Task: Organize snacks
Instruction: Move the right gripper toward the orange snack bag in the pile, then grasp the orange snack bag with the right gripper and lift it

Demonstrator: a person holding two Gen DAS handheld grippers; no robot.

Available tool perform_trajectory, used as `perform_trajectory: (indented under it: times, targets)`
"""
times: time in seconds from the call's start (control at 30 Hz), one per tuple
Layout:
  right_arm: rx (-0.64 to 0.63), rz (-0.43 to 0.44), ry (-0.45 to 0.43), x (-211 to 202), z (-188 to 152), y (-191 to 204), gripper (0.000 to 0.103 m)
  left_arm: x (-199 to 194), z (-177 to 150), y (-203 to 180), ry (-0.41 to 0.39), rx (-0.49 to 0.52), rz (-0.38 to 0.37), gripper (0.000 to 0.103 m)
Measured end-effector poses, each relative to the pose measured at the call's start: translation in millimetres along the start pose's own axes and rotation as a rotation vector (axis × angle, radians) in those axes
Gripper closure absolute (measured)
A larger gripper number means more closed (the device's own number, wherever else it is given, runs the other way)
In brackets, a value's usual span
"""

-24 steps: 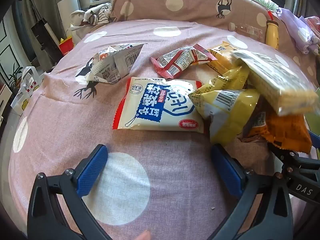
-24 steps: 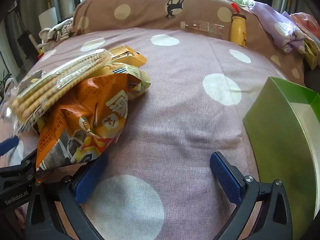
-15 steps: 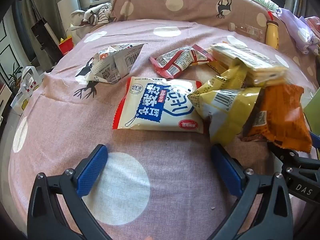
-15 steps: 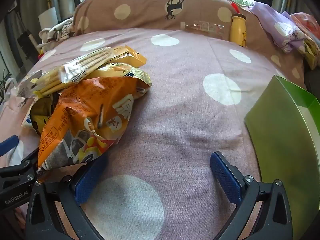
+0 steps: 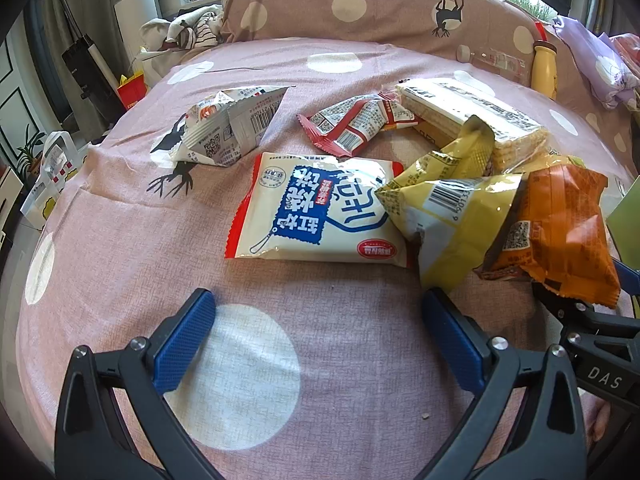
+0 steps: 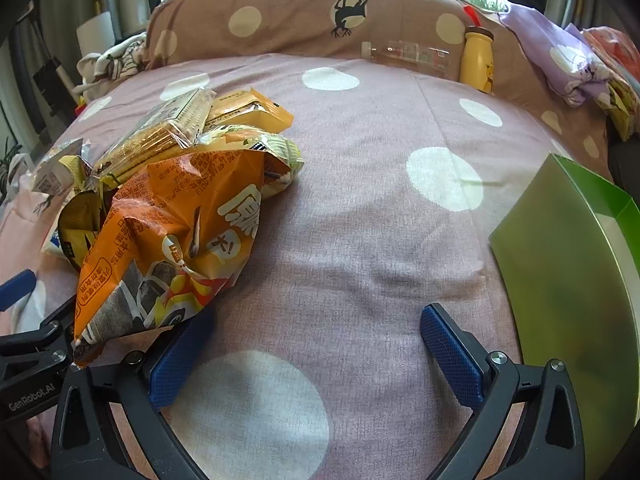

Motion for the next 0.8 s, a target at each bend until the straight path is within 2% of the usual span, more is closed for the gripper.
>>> perform_trajectory:
  times: [0.1,0.23,0.3,0.4,0.47,0.5,0.63,0.73,0.8]
  targets:
    - [0.018,0.018,0.034,-3.6,-4.2,-2.7,0.000,-0.1,-1.3,-0.7,0.009,0.002,-0.006,0.000]
    - [0.036,0.086,0.089,-20.0,-18.0,-2.1,0.001,-4.5,-8.0,2.2,0.053,0.001,-0.024,0.001]
    - [0.060,0.127,0.101,-30.1,-22.5,-2.3,0.001,-11.7,-11.1,5.8,0.079,-0.026,-0.035,0.007]
    - [0.099,0.211,0.075,-54.8,-22.7,-3.2,0.001,-29.4,-11.8,3.0,0.076,-0.060,-0.132,0.011]
    - [0.124,0.238,0.054,-69.8,-14.8,-7.5,0.002,-41.1,-10.1,-1.3,0.069,-0.067,-0.169,0.011]
    - [0.134,0.247,0.045,-75.2,-10.9,-8.8,0.006,-46.5,-7.8,-6.9,0.066,-0.063,-0.177,0.011]
    - [0.181,0.400,0.017,-89.2,15.0,-3.3,0.010,-65.7,-0.7,-34.7,0.039,-0.041,-0.252,0.011]
    - [0.119,0.380,0.013,-87.1,34.6,5.4,0.011,-65.2,0.3,-56.0,0.075,-0.039,-0.300,0.013]
    - [0.080,0.395,0.027,-84.2,43.9,11.9,0.018,-59.7,2.5,-65.6,0.099,-0.043,-0.311,0.016]
Point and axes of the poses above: each gripper's, at about its wrist camera, not at the fingertips, and x roughly the way its jaws point, y to its left, z to its top, the point moved 10 cm from there along x, roughly the way its jaws point, and after that the axes turned 6 degrees about y, right-handed, at the moved point
